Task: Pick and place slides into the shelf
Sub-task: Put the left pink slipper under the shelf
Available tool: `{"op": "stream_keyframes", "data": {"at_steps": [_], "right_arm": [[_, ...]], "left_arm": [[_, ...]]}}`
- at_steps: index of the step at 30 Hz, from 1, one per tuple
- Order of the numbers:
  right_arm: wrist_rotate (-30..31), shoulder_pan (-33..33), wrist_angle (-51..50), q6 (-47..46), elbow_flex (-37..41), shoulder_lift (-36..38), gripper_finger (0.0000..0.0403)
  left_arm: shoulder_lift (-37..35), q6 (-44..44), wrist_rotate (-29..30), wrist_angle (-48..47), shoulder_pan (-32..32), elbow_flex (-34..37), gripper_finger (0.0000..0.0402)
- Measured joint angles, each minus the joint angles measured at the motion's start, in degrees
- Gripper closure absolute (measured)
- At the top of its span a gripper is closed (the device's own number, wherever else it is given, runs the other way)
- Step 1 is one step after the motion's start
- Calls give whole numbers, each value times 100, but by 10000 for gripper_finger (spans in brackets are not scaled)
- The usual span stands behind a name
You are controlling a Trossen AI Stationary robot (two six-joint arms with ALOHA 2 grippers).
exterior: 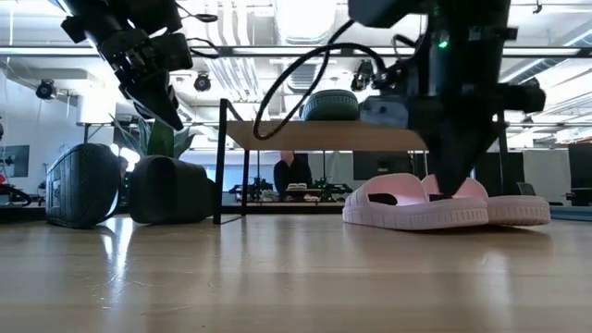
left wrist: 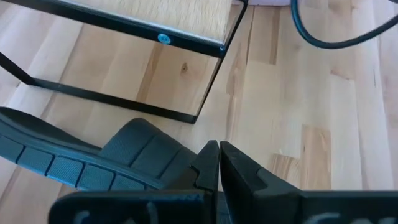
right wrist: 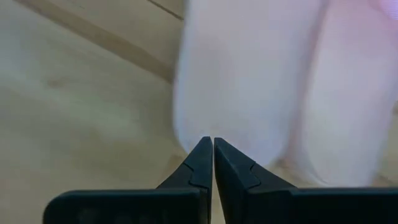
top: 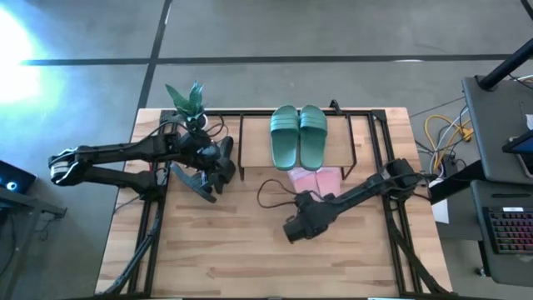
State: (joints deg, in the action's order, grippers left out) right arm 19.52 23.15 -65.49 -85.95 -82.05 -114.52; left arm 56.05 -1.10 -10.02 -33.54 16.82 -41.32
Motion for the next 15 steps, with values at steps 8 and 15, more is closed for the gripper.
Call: {"op": "stream_keyframes", "data": {"at_steps": [8,15], "right_arm": [[201,-88,725,-250,126,0,394],[553,-178,808,-742,314,0,394]], "left_arm": [[2,57,0,12,0,34,402],[0,57,0,11,0,48,402]]}}
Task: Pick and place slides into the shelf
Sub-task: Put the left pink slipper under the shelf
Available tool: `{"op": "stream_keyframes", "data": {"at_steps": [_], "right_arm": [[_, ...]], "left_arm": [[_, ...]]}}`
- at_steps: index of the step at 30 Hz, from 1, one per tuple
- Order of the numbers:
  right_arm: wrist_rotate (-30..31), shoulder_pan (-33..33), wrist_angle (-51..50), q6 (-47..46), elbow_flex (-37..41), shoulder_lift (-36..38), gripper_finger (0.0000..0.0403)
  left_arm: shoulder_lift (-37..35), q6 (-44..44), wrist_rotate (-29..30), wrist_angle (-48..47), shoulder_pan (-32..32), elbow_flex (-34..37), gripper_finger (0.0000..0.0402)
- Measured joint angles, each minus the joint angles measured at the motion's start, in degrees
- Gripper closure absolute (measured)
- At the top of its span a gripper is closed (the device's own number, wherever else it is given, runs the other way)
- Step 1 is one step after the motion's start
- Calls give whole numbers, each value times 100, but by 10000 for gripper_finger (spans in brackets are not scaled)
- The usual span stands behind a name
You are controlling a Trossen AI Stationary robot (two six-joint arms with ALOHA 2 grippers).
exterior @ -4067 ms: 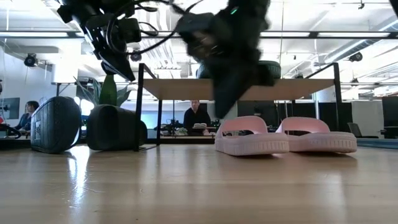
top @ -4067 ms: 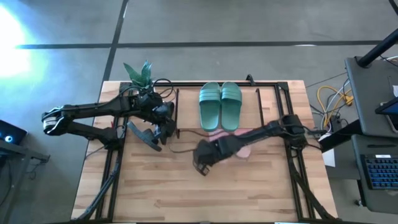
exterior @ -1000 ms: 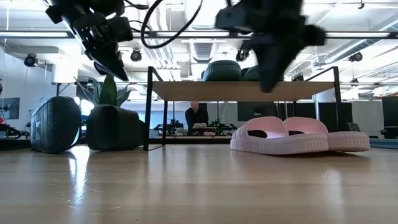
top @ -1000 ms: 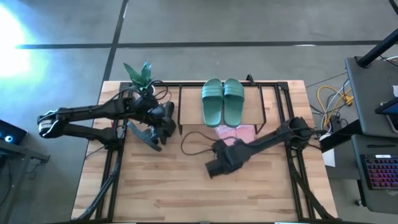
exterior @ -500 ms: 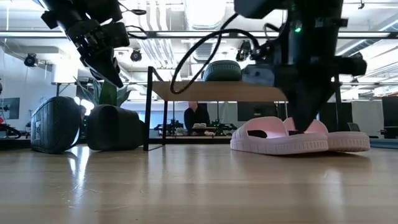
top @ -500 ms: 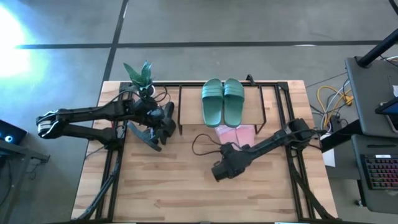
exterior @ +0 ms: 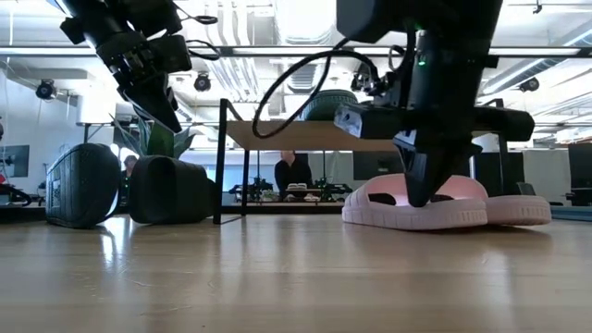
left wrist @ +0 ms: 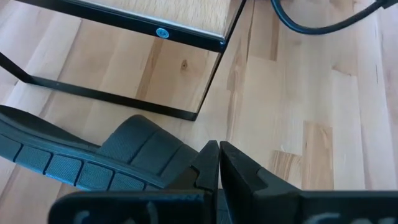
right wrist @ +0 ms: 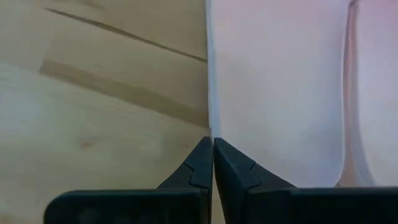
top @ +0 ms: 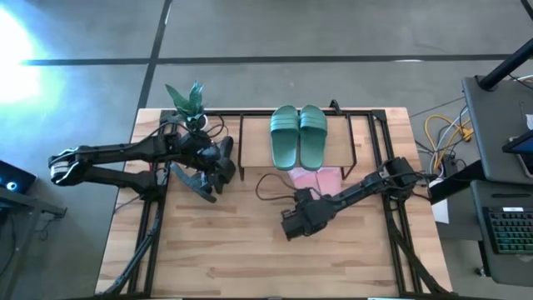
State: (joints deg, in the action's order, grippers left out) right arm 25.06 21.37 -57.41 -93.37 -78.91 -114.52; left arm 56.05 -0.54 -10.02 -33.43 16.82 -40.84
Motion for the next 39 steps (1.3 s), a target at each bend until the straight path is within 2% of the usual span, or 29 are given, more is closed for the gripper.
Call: {"op": "stream_keyframes", "data": {"at_steps": [7,13,20,22,25,28,33,39], "right_arm": [[133,-8,1284,1454,-126,30,394],[509,-190,1441,1256,-111,-218,394],[161,-235,1402,1264,-149,-224,394],[153,-236,1207,1098,-241,-117,394],[118,-241,358,142,-391,25,394],[-429,-266,-527,-790,-409,87,394],[-1049,-266,-747,-821,-372,173,394],[-1013,-267,-698,-1125,-134,111,394]], "left_arm": [[0,0,1,0,0,0,402],[0,-2,4,0,0,0,402],[0,-30,4,-4,0,0,402],[0,-58,4,-4,0,0,402],[2,-66,4,-4,2,0,402],[2,-74,4,-4,2,0,402],[4,-81,4,2,2,0,402],[4,-79,6,23,2,0,402]]}}
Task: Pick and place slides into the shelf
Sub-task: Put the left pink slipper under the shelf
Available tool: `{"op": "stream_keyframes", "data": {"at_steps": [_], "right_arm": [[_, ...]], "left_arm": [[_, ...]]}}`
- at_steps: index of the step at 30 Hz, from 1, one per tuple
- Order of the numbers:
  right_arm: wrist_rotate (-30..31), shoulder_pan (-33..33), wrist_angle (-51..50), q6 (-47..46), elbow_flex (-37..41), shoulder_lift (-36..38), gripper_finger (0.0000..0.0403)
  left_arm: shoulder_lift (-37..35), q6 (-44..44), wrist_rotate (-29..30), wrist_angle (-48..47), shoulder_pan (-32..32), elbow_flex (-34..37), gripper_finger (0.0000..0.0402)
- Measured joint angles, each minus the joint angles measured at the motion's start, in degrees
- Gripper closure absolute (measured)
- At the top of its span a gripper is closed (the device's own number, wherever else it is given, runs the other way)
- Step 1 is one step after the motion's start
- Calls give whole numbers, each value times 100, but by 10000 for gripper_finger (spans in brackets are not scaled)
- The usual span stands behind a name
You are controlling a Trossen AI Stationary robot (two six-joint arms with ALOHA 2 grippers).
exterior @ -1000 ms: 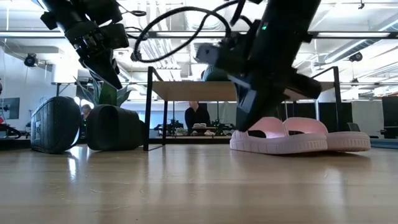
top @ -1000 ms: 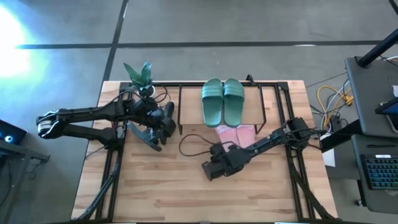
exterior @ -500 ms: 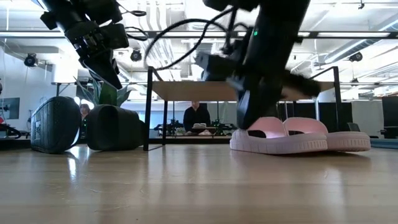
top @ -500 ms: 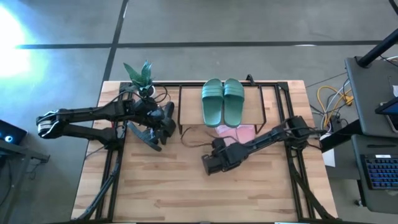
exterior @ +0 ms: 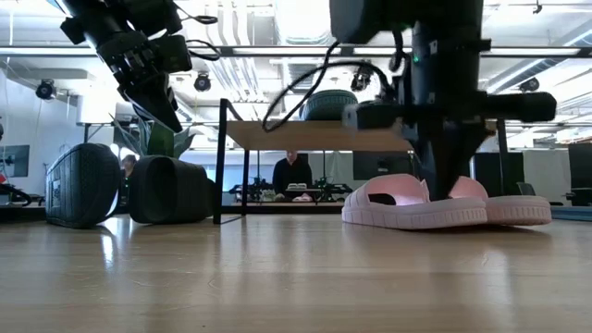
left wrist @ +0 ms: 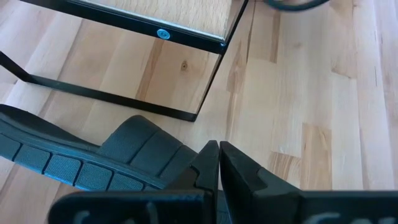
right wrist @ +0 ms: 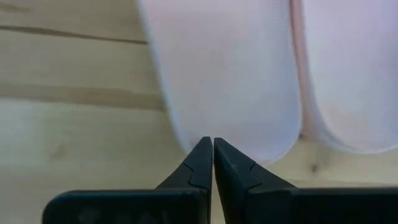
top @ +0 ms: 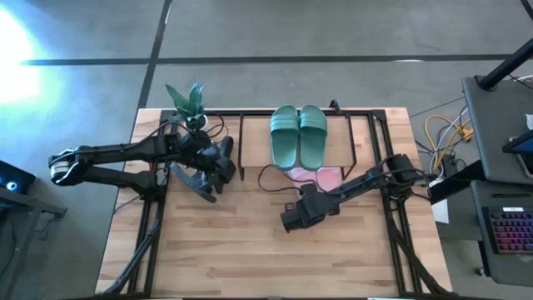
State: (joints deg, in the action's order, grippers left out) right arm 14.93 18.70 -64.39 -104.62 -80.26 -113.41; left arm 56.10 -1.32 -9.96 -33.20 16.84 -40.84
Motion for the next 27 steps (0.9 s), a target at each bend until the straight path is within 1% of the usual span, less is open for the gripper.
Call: {"op": "stream_keyframes", "data": {"at_steps": [3,9,16,19,25,27], "right_arm": [[12,0,31,-144,190,-101,394],[-48,2,398,-19,337,-141,394],[160,4,403,-957,321,-162,394],[238,9,403,-1219,331,-165,394],[384,9,422,-1195,291,-181,394],[524,6,776,-1118,261,-181,394]], "left_arm": [[0,-1,-2,1,0,0,402],[0,-2,-2,-26,0,0,402],[0,-2,-2,-28,0,0,402],[0,-1,-2,-32,0,0,402],[0,2,-2,-32,0,0,402],[0,10,-2,-33,0,0,402]]}}
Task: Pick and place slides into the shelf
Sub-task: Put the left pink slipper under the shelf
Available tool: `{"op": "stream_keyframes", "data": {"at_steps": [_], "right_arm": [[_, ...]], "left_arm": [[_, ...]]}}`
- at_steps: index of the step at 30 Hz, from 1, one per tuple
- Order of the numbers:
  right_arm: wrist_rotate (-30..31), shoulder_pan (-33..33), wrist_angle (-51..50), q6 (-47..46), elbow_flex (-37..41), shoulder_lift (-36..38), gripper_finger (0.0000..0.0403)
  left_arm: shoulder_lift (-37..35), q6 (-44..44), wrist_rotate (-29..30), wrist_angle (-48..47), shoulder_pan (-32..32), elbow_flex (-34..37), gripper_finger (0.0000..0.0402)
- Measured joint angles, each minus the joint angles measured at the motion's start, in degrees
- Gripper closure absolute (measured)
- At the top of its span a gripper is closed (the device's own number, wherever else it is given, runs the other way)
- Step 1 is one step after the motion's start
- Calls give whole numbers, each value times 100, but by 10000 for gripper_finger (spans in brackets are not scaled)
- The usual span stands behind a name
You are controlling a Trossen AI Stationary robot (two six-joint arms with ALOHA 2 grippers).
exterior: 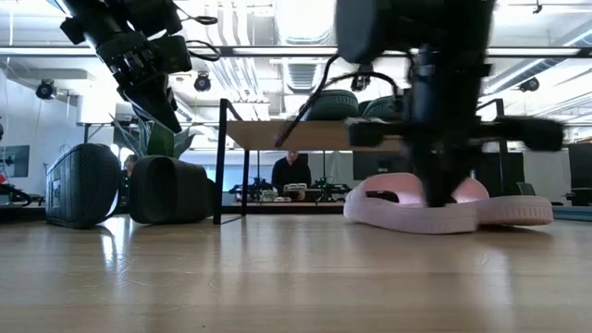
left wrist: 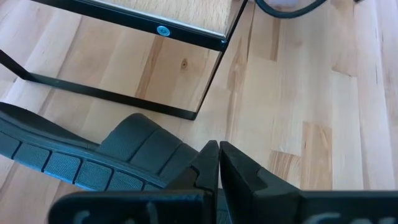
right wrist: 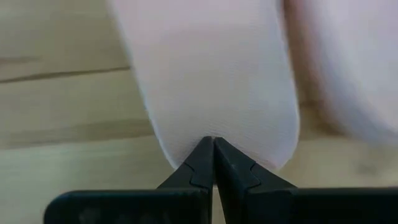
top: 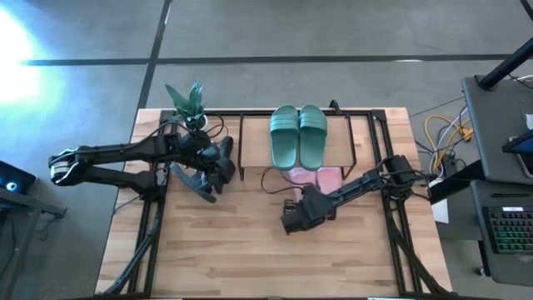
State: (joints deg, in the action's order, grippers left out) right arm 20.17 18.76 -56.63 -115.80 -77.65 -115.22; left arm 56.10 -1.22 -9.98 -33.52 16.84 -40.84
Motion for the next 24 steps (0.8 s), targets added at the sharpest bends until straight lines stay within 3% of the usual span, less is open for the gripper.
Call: {"op": "stream_keyframes", "data": {"at_steps": [5,12,24], "right_arm": [[65,-37,759,499,-9,0,394],[243,-48,31,180,6,-11,394],[364,-43,62,532,-183,-11,394]], "left_arm": [[0,7,-1,-5,-2,0,402],[-20,7,0,-129,0,0,402],[-42,7,-1,-261,0,0,402]]}}
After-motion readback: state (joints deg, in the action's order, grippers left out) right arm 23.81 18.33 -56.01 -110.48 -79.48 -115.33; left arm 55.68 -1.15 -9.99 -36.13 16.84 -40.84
